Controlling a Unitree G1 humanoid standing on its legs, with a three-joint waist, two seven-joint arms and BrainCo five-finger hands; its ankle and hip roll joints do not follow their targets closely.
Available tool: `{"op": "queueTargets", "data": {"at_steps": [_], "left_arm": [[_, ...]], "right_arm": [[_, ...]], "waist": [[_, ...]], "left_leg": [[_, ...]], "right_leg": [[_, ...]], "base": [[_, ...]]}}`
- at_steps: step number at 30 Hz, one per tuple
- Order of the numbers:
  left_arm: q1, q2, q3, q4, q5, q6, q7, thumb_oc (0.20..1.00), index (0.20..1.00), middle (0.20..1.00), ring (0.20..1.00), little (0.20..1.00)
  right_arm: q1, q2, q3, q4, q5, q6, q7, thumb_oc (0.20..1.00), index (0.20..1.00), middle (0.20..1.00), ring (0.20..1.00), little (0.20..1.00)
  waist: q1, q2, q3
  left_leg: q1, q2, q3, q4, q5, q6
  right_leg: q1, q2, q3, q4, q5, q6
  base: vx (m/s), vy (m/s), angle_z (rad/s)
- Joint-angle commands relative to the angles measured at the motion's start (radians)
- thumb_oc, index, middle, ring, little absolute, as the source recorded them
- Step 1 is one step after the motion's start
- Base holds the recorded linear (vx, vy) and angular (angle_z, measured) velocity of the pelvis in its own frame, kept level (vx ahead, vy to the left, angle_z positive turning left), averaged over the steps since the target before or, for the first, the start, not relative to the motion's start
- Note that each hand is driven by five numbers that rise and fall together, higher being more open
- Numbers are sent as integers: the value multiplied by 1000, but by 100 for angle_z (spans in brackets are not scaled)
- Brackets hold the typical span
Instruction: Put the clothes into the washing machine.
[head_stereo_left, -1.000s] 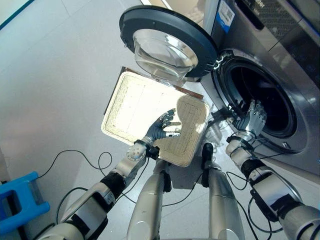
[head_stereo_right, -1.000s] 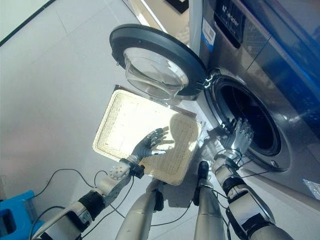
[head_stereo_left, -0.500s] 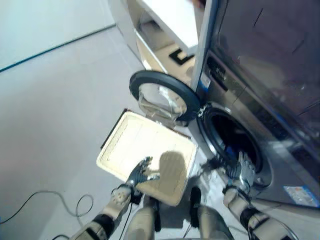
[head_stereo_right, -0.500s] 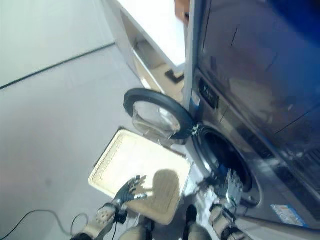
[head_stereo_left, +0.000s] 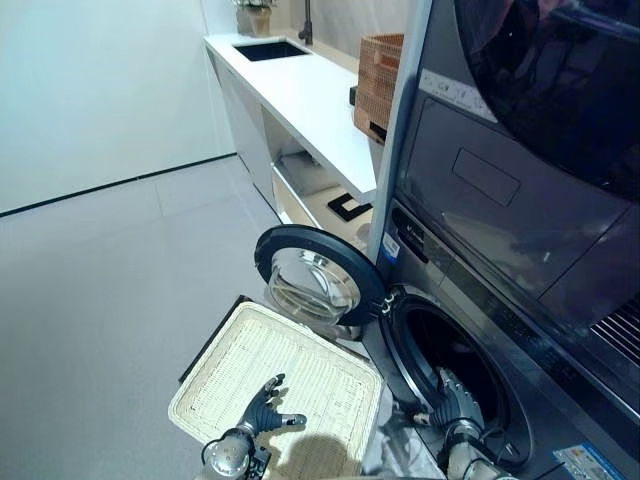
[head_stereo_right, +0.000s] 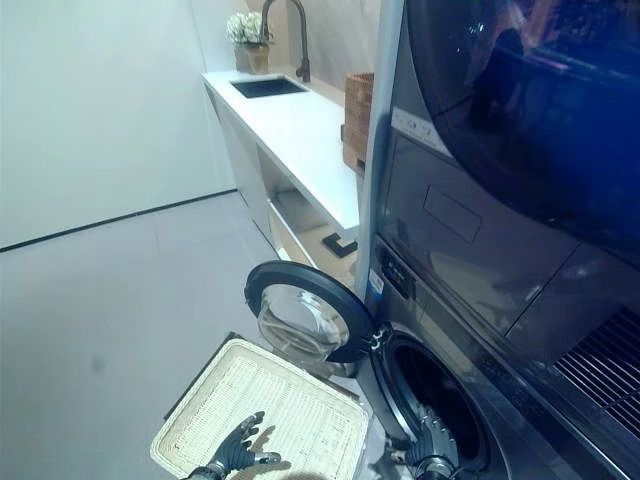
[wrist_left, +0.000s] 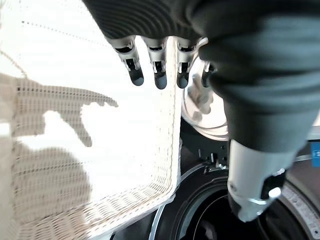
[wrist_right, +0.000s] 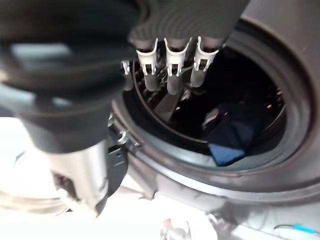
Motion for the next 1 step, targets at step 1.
{"op": "queueTargets", "data": {"at_steps": [1], "left_arm": [[-134, -46, -9, 36, 75, -64, 11, 1000, 1000, 1000, 1000, 1000]], "right_arm": [[-104, -6, 67, -33, -27, -52, 71, 1000, 1000, 1000, 1000, 1000]], "waist": [[-2, -28, 39]], "left_leg": [[6, -57, -35, 1, -51, 21]], "right_leg": [[-26, -12, 51, 14, 52, 59]], "base": [[0, 0, 0]]}}
